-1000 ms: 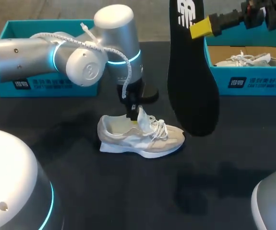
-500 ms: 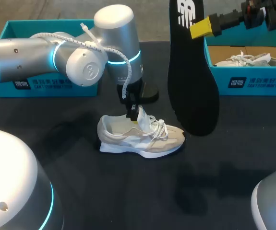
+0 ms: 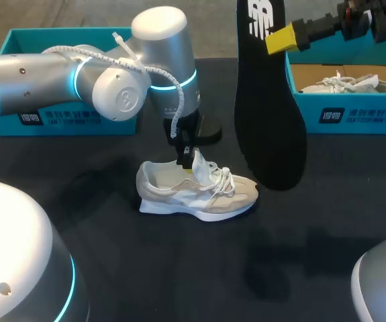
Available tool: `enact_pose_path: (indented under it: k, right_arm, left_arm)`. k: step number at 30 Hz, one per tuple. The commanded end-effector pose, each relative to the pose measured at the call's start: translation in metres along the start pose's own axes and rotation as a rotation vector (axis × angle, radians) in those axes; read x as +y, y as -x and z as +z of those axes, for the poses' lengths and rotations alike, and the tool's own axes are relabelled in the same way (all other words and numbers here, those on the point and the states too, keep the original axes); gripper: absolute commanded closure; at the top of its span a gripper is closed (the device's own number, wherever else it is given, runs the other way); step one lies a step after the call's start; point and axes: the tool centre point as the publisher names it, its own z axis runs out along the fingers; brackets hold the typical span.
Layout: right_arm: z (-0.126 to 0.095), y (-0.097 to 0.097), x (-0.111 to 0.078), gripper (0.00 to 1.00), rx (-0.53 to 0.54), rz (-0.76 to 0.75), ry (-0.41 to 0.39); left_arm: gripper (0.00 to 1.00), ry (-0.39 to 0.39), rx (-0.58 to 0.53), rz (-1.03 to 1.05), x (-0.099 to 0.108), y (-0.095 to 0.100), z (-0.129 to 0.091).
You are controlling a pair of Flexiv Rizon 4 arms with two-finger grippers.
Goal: Take the shoe out of the shoebox, open the shoe tongue, remove and reinsert the insole, then place the shoe into the shoebox
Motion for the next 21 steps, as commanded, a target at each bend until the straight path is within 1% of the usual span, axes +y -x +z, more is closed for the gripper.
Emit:
enact_pose_path:
  k: [1, 6, 8, 12, 14, 15, 16, 17, 18, 19, 21]
  right_arm:
    - [0.002, -0.001, 0.003, 1.00, -0.002, 0.002, -0.005]
    - [0.002, -0.001, 0.003, 1.00, -0.002, 0.002, -0.005]
    - [0.002, -0.001, 0.003, 1.00, -0.002, 0.002, -0.005]
    - [0.002, -0.001, 0.003, 1.00, -0.002, 0.002, -0.005]
    - [0.002, -0.001, 0.003, 1.00, -0.002, 0.002, -0.005]
    - [0.002, -0.001, 0.003, 1.00, -0.002, 0.002, -0.005]
    - [0.002, -0.001, 0.003, 1.00, -0.002, 0.002, -0.005]
    - [0.002, -0.001, 0.003, 1.00, -0.002, 0.002, -0.005]
    - [0.002, -0.001, 0.003, 1.00, -0.002, 0.002, -0.005]
    - [0.002, -0.001, 0.003, 1.00, -0.002, 0.002, -0.005]
    - [0.002, -0.001, 0.003, 1.00, -0.002, 0.002, -0.005]
  left_arm:
    - [1.00, 0.000, 0.000, 0.000, 0.000, 0.001, 0.001]
    - [1.00, 0.026, 0.059, 0.188, 0.003, -0.001, -0.011]
    - [1.00, 0.049, 0.114, 0.296, 0.005, -0.005, -0.018]
    - [1.00, 0.095, 0.184, 0.457, 0.009, -0.013, -0.028]
    - [1.00, 0.131, 0.240, 0.580, 0.010, -0.016, -0.033]
    - [1.00, 0.134, 0.260, 0.627, 0.010, -0.017, -0.033]
    - [1.00, 0.138, 0.328, 0.724, 0.010, -0.018, -0.034]
    - [1.00, 0.145, 0.351, 0.774, 0.011, -0.018, -0.034]
    - [1.00, 0.174, 0.386, 0.837, 0.010, -0.017, -0.033]
    - [1.00, 0.164, 0.414, 0.897, 0.010, -0.018, -0.033]
    - [1.00, 0.188, 0.462, 0.989, 0.009, -0.018, -0.035]
